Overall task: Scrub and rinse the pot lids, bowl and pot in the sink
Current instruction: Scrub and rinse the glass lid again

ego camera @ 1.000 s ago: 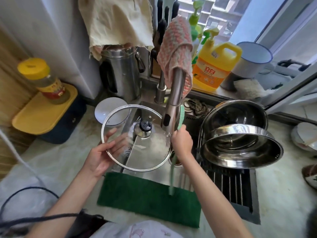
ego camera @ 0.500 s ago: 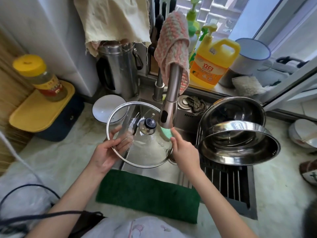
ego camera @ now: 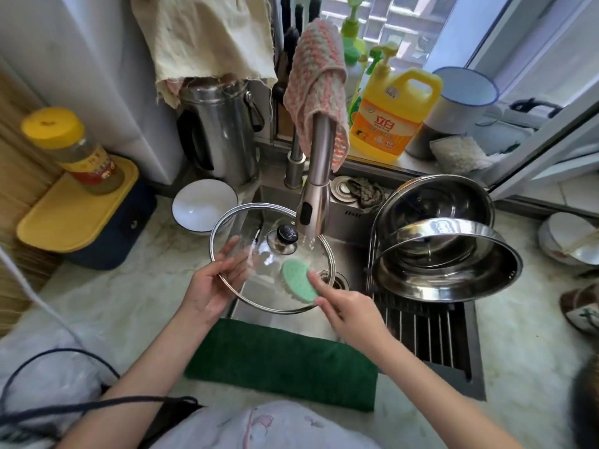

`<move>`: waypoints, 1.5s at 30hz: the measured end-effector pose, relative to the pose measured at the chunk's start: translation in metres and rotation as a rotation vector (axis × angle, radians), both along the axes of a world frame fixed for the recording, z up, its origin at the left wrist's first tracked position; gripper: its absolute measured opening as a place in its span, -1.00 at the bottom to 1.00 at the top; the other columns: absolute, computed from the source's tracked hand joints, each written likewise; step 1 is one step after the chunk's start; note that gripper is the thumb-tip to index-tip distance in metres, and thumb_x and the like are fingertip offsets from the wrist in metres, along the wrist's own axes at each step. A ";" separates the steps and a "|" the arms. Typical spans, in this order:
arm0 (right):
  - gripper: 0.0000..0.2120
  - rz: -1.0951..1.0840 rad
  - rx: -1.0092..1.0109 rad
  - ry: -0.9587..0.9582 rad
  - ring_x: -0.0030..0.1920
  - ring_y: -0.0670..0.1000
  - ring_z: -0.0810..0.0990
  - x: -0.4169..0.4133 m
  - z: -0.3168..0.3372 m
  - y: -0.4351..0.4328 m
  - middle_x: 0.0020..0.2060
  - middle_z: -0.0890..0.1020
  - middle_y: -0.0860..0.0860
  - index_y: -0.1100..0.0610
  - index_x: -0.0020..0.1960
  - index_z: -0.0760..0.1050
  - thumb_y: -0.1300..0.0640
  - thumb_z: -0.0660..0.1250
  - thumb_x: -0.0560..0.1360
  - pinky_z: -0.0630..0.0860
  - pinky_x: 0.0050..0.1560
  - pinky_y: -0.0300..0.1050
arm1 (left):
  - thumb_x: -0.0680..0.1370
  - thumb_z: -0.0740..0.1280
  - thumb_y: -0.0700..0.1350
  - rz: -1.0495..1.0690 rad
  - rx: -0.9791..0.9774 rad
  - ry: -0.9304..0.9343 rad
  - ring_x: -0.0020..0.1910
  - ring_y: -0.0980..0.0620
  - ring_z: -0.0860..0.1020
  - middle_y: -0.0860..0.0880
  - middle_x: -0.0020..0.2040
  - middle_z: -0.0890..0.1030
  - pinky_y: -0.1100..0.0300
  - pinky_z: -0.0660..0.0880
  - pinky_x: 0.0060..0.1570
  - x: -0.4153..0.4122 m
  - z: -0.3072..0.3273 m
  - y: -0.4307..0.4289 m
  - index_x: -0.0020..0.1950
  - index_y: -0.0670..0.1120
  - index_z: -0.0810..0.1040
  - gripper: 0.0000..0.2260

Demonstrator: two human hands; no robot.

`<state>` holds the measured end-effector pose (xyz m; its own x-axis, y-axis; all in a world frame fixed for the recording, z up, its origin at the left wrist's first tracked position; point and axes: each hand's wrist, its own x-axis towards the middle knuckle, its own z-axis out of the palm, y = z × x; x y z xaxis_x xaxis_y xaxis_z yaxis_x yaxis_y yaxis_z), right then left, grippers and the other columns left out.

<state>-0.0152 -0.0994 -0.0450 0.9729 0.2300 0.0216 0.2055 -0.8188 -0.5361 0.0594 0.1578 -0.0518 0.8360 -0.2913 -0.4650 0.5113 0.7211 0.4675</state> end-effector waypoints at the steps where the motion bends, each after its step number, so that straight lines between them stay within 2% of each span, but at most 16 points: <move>1: -0.57 0.015 -0.043 -0.032 -0.40 -0.03 0.54 -0.002 -0.004 -0.001 -0.36 0.62 -0.01 -0.19 0.47 0.20 -0.12 0.09 0.61 0.46 -0.37 -0.11 | -0.12 0.66 -0.23 -0.010 0.002 -0.008 -0.09 -0.04 0.68 -0.19 0.04 0.66 0.16 0.54 0.00 -0.001 0.001 -0.001 -0.03 -0.08 0.71 -0.34; 4: -0.54 -0.342 -0.010 0.212 -0.18 0.04 0.63 0.019 -0.002 -0.013 -0.11 0.68 0.04 -0.13 0.49 0.19 -0.10 0.12 0.61 0.50 -0.22 -0.07 | -0.12 0.65 -0.23 -0.040 0.002 -0.042 -0.05 -0.05 0.67 -0.20 0.01 0.67 0.21 0.52 0.01 -0.005 0.004 -0.003 -0.03 -0.13 0.71 -0.35; 6: -0.49 -0.526 0.266 0.365 0.01 -0.05 0.59 0.026 0.004 -0.017 0.06 0.58 -0.08 0.04 0.46 0.31 -0.10 0.25 0.56 0.48 -0.04 -0.16 | -0.11 0.66 -0.24 -0.052 -0.025 -0.033 -0.03 -0.06 0.67 -0.21 0.05 0.66 0.16 0.51 0.05 -0.007 0.006 -0.005 0.00 -0.15 0.70 -0.33; 10: -0.51 -0.650 0.762 0.506 -0.54 -0.22 0.33 0.022 0.020 -0.012 -0.42 0.40 -0.09 0.15 -0.11 0.46 -0.26 0.43 0.28 0.26 -0.51 -0.35 | -0.07 0.65 -0.27 -0.041 -0.107 -0.049 0.03 -0.09 0.65 -0.21 0.09 0.65 0.13 0.52 0.06 -0.008 0.002 -0.001 0.03 -0.20 0.69 -0.35; 12: -0.30 -0.680 1.021 0.565 -0.56 -0.17 0.21 0.022 0.021 -0.017 -0.47 0.30 -0.08 0.16 -0.08 0.46 -0.35 0.52 0.06 0.15 -0.59 -0.33 | 0.10 0.62 -0.30 -0.080 -0.202 -0.049 0.13 -0.09 0.61 -0.21 0.17 0.61 0.13 0.46 0.17 -0.008 0.000 0.003 0.13 -0.21 0.65 -0.41; 14: -0.14 -0.649 1.127 0.570 -0.50 -0.16 0.24 0.022 0.022 -0.020 -0.43 0.37 -0.10 0.23 0.09 0.52 -0.34 0.56 0.02 0.15 -0.58 -0.35 | 0.51 0.29 -0.33 -0.135 -0.270 -0.047 0.36 -0.10 0.42 -0.23 0.36 0.43 0.11 0.25 0.39 -0.012 0.002 0.004 0.37 -0.23 0.43 -0.59; 17: -0.34 -0.572 1.215 0.507 -0.43 -0.15 0.30 0.018 0.025 -0.018 -0.31 0.53 -0.10 0.14 0.10 0.60 -0.29 0.54 0.19 0.15 -0.52 -0.34 | 0.63 -0.13 -0.31 -0.163 -0.279 -0.083 0.49 -0.10 0.21 -0.22 0.48 0.24 0.11 0.01 0.50 -0.010 -0.017 0.010 0.50 -0.22 0.19 -0.57; 19: -0.37 -0.581 1.249 0.471 -0.39 -0.14 0.33 0.016 0.024 -0.017 -0.20 0.60 -0.04 0.09 0.05 0.63 -0.29 0.56 0.14 0.18 -0.50 -0.32 | 0.61 0.06 -0.32 -0.200 -0.254 -0.076 0.44 -0.09 0.31 -0.20 0.45 0.32 0.13 0.08 0.45 -0.017 -0.012 0.001 0.46 -0.20 0.29 -0.60; 22: -0.33 -0.584 1.276 0.463 -0.32 -0.08 0.35 0.010 0.028 -0.016 -0.13 0.48 0.11 0.14 0.07 0.64 -0.28 0.57 0.14 0.25 -0.37 -0.22 | 0.12 0.61 -0.38 -0.172 -0.193 0.060 0.10 -0.05 0.63 -0.16 0.17 0.62 0.12 0.55 0.06 -0.025 -0.009 -0.002 0.15 -0.17 0.64 -0.40; 25: -0.32 -0.540 1.321 0.456 -0.32 -0.06 0.42 0.005 0.036 -0.018 -0.08 0.64 0.11 0.26 0.19 0.51 -0.15 0.55 0.25 0.32 -0.33 -0.21 | -0.04 0.67 -0.34 -0.221 -0.133 0.166 -0.08 0.01 0.68 -0.11 0.04 0.68 0.13 0.60 -0.11 -0.030 -0.011 -0.012 -0.01 -0.23 0.69 -0.40; 29: -0.61 -0.554 1.240 0.370 -0.48 -0.19 0.46 0.004 0.058 -0.019 -0.15 0.70 0.11 0.40 0.20 0.34 0.18 0.33 0.50 0.33 -0.53 -0.40 | 0.37 0.37 -0.24 -0.360 0.091 0.313 -0.03 -0.04 0.64 -0.15 0.09 0.65 -0.01 0.58 -0.02 -0.027 -0.016 -0.036 0.22 -0.18 0.51 -0.59; 34: -0.95 -0.485 0.996 0.219 -0.42 -0.26 0.51 -0.002 0.099 -0.020 -0.14 0.69 0.20 0.22 -0.03 0.47 0.31 0.28 0.52 0.38 -0.34 -0.41 | 0.49 0.34 -0.15 -0.531 0.260 0.209 0.28 -0.08 0.42 -0.16 0.31 0.43 -0.03 0.47 0.13 -0.017 -0.005 -0.059 0.28 -0.09 0.45 -0.64; 38: -0.82 -0.399 0.890 0.057 -0.48 -0.19 0.51 -0.013 0.122 -0.015 -0.21 0.63 0.34 0.12 -0.15 0.51 0.07 0.46 0.36 0.41 -0.43 -0.40 | 0.41 0.38 0.03 -0.704 0.169 0.011 0.33 -0.15 0.44 -0.08 0.34 0.47 -0.18 0.46 0.19 -0.008 0.024 -0.068 0.38 0.05 0.43 -0.47; 40: -0.71 -0.342 0.795 0.026 -0.36 0.00 0.61 -0.019 0.123 -0.019 -0.26 0.65 0.20 0.03 -0.15 0.59 -0.11 0.50 0.24 0.57 -0.34 -0.10 | 0.45 0.35 0.10 -0.766 0.103 -0.037 0.30 -0.21 0.47 -0.18 0.33 0.49 -0.23 0.43 0.22 -0.004 0.038 -0.070 0.42 0.05 0.37 -0.45; 42: -0.82 -0.274 0.666 -0.019 -0.27 0.11 0.62 -0.024 0.121 -0.026 -0.28 0.65 0.03 -0.02 -0.12 0.62 0.02 0.52 0.30 0.57 -0.25 0.15 | 0.47 0.31 0.17 -0.819 0.065 -0.030 0.30 -0.28 0.45 -0.25 0.33 0.47 -0.28 0.39 0.24 0.001 0.045 -0.072 0.46 0.06 0.32 -0.43; 45: -0.85 -0.148 0.479 -0.065 -0.39 0.00 0.53 -0.031 0.109 -0.031 -0.36 0.59 -0.05 0.19 -0.15 0.56 0.16 0.47 0.35 0.46 -0.44 0.00 | 0.36 0.43 0.24 -0.859 0.007 0.029 0.37 -0.32 0.35 -0.27 0.38 0.40 -0.38 0.34 0.22 0.006 0.053 -0.075 0.47 0.06 0.30 -0.26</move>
<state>-0.0466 -0.1308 0.0637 0.9875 0.0393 0.1529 0.1516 -0.5068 -0.8486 0.0649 0.0831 0.0010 0.3147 -0.8147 -0.4871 0.8905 0.0758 0.4485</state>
